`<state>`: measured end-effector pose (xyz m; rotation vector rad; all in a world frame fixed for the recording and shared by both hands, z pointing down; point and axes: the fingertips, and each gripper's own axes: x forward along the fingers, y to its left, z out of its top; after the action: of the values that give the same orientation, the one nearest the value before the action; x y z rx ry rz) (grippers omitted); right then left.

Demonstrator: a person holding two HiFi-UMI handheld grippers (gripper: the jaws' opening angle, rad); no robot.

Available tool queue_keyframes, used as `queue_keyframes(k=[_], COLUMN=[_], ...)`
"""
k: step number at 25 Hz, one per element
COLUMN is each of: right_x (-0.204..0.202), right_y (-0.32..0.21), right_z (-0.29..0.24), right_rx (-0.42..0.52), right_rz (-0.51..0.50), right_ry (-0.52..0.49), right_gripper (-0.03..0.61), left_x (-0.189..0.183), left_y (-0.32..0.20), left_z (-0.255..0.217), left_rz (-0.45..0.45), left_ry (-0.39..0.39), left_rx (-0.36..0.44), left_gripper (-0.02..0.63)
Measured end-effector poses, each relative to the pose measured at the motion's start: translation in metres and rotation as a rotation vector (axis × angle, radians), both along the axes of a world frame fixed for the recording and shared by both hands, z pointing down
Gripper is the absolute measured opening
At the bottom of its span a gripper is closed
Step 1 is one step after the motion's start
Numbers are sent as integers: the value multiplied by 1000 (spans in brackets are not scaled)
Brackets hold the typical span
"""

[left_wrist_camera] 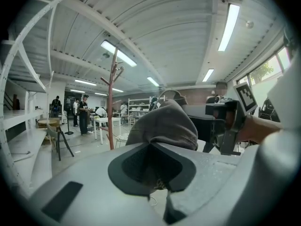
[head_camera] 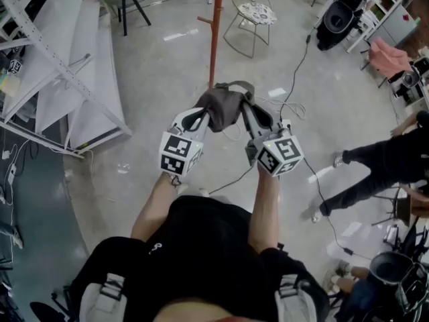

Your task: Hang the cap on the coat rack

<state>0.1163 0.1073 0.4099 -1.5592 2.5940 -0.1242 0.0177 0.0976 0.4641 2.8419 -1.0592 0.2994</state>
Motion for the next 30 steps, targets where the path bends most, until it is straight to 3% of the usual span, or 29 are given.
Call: queue_keyframes(k=[18,30], right_x=[-32,-35], right_y=[-38,-132], right_z=[-27,-21], right_rx=[65,22], right_rz=[-87,-95], right_ry=[1,1], right_gripper=[11,11], left_x=[-30,-34], left_y=[-26,-116], left_z=[-20,-13], left_rz=[-60,-69], left_ry=[26,45], left_rx=[68,31], left_gripper=[9,9])
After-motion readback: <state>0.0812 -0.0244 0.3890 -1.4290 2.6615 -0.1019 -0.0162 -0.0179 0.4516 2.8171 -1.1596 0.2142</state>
